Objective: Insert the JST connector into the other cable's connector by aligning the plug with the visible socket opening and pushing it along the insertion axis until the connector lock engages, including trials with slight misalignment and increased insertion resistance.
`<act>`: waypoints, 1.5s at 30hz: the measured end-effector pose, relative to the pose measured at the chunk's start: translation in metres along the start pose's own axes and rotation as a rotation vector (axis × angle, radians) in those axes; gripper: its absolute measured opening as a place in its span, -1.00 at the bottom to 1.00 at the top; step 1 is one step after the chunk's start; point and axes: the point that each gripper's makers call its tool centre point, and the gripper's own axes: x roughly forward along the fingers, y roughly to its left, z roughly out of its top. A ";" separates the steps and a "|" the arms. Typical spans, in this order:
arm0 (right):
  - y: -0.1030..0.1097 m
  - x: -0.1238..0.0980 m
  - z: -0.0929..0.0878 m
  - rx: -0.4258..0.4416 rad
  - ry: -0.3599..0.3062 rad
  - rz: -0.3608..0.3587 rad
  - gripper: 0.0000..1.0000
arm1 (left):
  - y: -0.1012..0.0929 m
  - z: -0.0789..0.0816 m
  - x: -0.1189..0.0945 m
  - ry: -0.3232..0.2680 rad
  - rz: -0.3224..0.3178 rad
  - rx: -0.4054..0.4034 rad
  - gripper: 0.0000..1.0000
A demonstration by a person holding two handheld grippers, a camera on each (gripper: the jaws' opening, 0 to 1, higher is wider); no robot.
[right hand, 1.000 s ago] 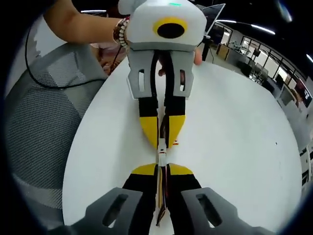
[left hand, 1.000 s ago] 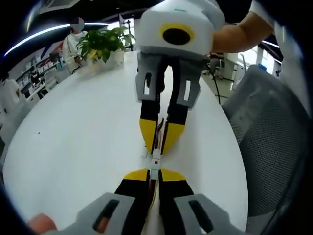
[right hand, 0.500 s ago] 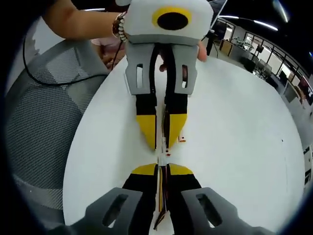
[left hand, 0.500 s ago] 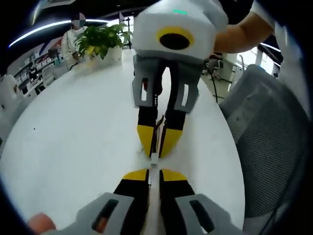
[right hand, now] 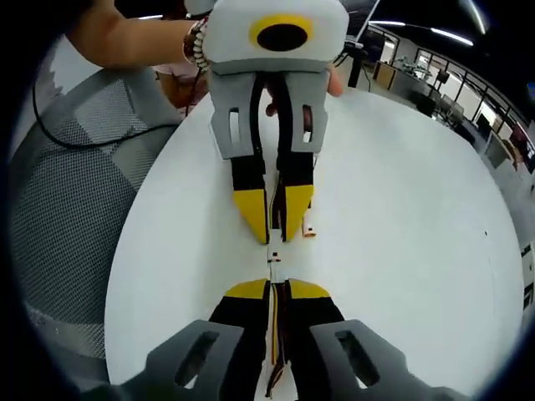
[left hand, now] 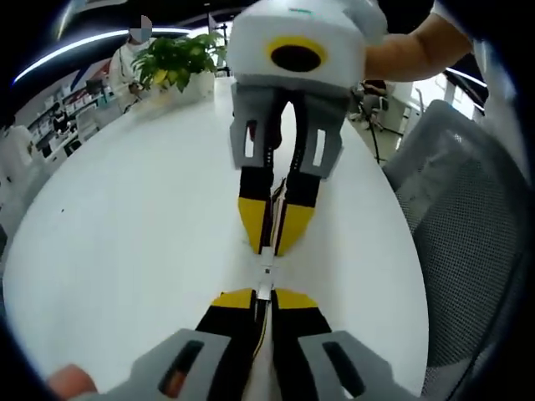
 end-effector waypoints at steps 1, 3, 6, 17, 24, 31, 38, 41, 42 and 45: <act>0.000 -0.001 0.001 0.003 -0.002 0.000 -0.92 | 0.001 0.000 0.000 0.002 0.004 0.003 -0.98; 0.000 -0.002 0.002 0.012 -0.011 0.002 -0.92 | 0.003 0.000 0.000 0.002 0.009 0.002 -0.98; 0.001 -0.002 0.001 0.014 -0.009 0.004 -0.92 | 0.003 0.001 0.000 -0.003 0.011 -0.002 -0.98; 0.002 0.000 0.001 0.005 0.000 0.003 -0.92 | 0.000 0.003 0.001 -0.007 0.009 0.003 -0.99; 0.003 0.001 0.005 0.014 -0.015 0.006 -0.93 | 0.000 0.003 0.002 -0.014 0.007 0.011 -1.00; 0.003 0.001 0.004 0.079 -0.073 0.005 -0.93 | 0.001 0.000 0.001 -0.097 -0.009 -0.033 -1.00; 0.002 0.000 0.000 0.126 -0.139 -0.001 -0.93 | 0.001 0.002 0.002 -0.107 -0.020 -0.024 -1.00; 0.002 0.000 0.003 0.128 -0.154 0.002 -0.93 | 0.001 0.003 0.003 -0.107 -0.025 -0.019 -1.00; 0.002 0.000 0.003 0.120 -0.155 0.000 -0.93 | 0.001 0.003 0.003 -0.107 -0.025 -0.017 -1.00; 0.003 -0.001 0.003 0.113 -0.160 0.004 -0.93 | 0.000 0.003 0.003 -0.107 -0.029 -0.014 -1.00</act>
